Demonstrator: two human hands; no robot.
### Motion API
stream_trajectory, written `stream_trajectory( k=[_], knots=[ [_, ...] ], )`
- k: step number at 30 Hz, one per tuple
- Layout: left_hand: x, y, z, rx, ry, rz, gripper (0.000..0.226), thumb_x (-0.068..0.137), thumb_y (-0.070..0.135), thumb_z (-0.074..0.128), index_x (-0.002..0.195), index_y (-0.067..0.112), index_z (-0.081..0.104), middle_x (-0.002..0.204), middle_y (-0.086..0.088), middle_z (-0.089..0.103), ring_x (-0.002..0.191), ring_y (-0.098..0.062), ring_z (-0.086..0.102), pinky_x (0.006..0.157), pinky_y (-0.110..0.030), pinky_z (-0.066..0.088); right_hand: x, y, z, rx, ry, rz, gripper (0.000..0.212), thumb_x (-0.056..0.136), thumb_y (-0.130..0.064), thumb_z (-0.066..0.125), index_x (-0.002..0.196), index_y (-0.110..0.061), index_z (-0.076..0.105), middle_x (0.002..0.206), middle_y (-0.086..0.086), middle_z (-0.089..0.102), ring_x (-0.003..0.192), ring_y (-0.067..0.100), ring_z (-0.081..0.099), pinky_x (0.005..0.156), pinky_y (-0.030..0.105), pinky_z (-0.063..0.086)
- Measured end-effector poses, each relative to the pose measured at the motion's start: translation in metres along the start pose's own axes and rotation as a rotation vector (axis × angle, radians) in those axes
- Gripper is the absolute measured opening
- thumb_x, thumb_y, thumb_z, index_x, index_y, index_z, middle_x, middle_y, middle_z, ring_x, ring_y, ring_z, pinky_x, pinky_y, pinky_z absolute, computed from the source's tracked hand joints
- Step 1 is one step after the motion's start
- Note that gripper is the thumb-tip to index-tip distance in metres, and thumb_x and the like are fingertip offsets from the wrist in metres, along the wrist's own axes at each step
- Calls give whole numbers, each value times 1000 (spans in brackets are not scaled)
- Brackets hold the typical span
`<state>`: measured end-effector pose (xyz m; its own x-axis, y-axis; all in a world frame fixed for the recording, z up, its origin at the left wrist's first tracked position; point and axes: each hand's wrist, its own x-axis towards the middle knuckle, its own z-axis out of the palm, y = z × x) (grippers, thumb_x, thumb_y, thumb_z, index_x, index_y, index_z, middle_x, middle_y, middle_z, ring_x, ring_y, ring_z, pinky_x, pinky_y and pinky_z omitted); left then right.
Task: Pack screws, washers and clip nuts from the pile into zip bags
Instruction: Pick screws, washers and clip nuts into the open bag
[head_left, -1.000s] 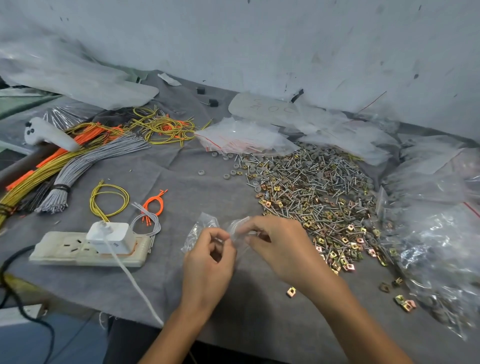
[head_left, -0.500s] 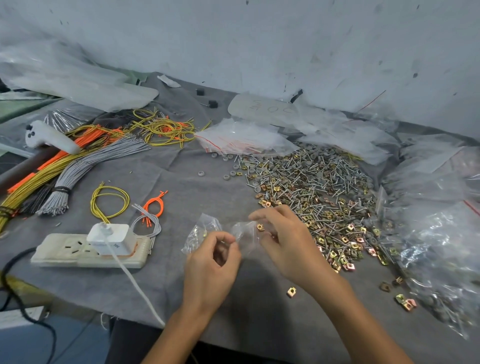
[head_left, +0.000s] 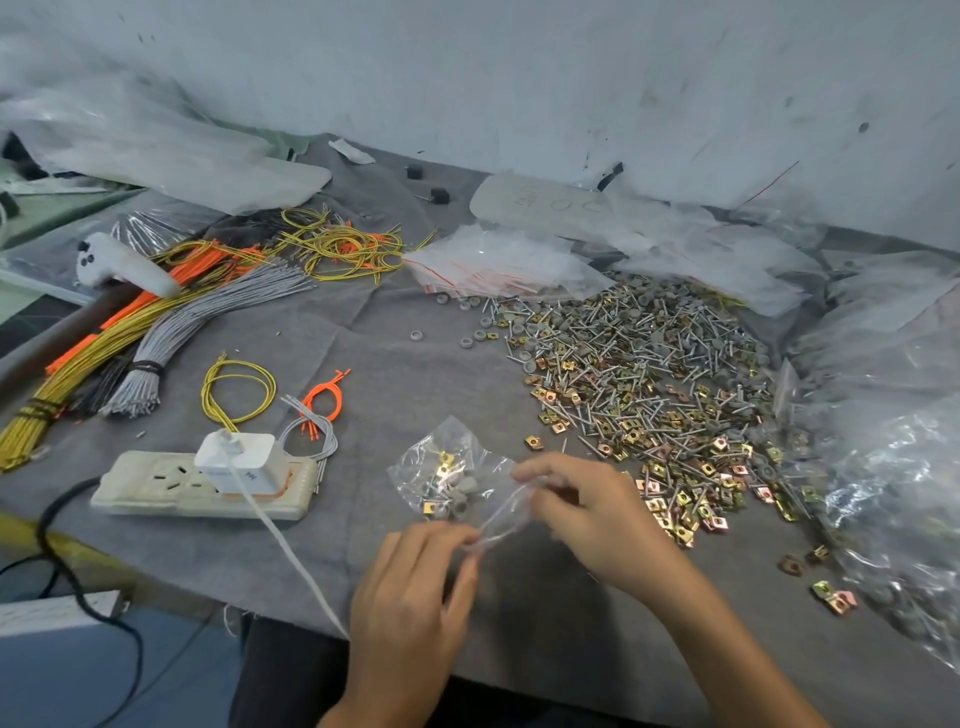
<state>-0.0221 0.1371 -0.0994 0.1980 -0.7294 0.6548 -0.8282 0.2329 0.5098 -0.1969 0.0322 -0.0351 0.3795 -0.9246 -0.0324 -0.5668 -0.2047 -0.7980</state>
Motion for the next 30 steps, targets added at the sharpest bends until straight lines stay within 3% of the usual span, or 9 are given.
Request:
stream_trajectory(
  k=[3, 7, 10, 18, 21, 24, 27, 29, 30],
  knots=[
    [8, -5, -6, -47, 20, 41, 14, 96, 29, 66, 110, 29, 65, 107, 14, 66, 95, -11, 62, 86, -25, 49, -2, -5, -4, 157, -12, 65, 27, 92, -15, 64, 100, -39, 74, 73, -4, 71, 62, 10, 61, 60, 34, 52],
    [27, -10, -13, -14, -26, 40, 17, 92, 29, 70, 108, 22, 72, 107, 11, 67, 95, -14, 62, 89, -25, 48, -1, -20, -12, 452, 22, 126, 27, 92, 4, 58, 96, -15, 77, 66, 3, 65, 60, 13, 56, 54, 26, 50],
    [37, -6, -16, -22, -62, 84, 13, 91, 24, 70, 103, 19, 74, 103, 9, 68, 92, -16, 63, 86, -27, 48, 0, -31, -21, 639, 31, 174, 20, 94, 5, 58, 97, -4, 76, 71, 8, 68, 63, 14, 57, 54, 23, 51],
    [72, 19, -31, -200, 13, -33, 8, 95, 27, 58, 95, 24, 65, 92, 20, 58, 86, -4, 55, 76, -16, 40, -7, -52, -48, 853, -57, 111, 21, 90, 6, 66, 108, -1, 74, 85, 13, 64, 71, 14, 61, 66, 23, 56],
    [87, 30, -40, -277, 3, -97, 6, 97, 32, 53, 95, 34, 58, 92, 18, 58, 85, -7, 56, 74, -15, 40, -16, -60, -58, 736, -50, 35, 26, 88, 5, 70, 109, -10, 76, 85, 10, 65, 71, 14, 62, 66, 22, 55],
    [100, 40, -46, -336, -47, -169, 6, 97, 40, 50, 94, 37, 55, 94, 16, 60, 87, -10, 59, 72, -16, 41, -25, -66, -71, 335, 64, -84, 22, 88, -15, 77, 108, -25, 75, 76, -9, 60, 64, 8, 56, 61, 20, 45],
    [106, 47, -50, -425, -142, -194, 9, 96, 44, 49, 95, 38, 55, 90, 13, 62, 83, -14, 60, 68, -20, 45, -33, -72, -80, -104, 113, -221, 38, 80, -51, 79, 116, -47, 66, 93, -27, 47, 93, -2, 52, 77, 14, 39],
    [107, 54, -52, -492, -198, -194, 14, 94, 48, 48, 95, 36, 55, 86, 8, 63, 75, -17, 59, 63, -20, 46, -35, -80, -76, -212, 77, -304, 43, 79, -60, 74, 118, -46, 65, 107, -28, 48, 113, -1, 48, 93, 14, 38],
    [107, 57, -53, -530, -216, -198, 17, 94, 50, 48, 95, 35, 56, 84, 6, 63, 73, -19, 59, 60, -18, 47, -35, -84, -71, -208, 66, -336, 37, 82, -58, 74, 115, -42, 67, 107, -25, 54, 110, 1, 53, 93, 18, 42]
  ],
)
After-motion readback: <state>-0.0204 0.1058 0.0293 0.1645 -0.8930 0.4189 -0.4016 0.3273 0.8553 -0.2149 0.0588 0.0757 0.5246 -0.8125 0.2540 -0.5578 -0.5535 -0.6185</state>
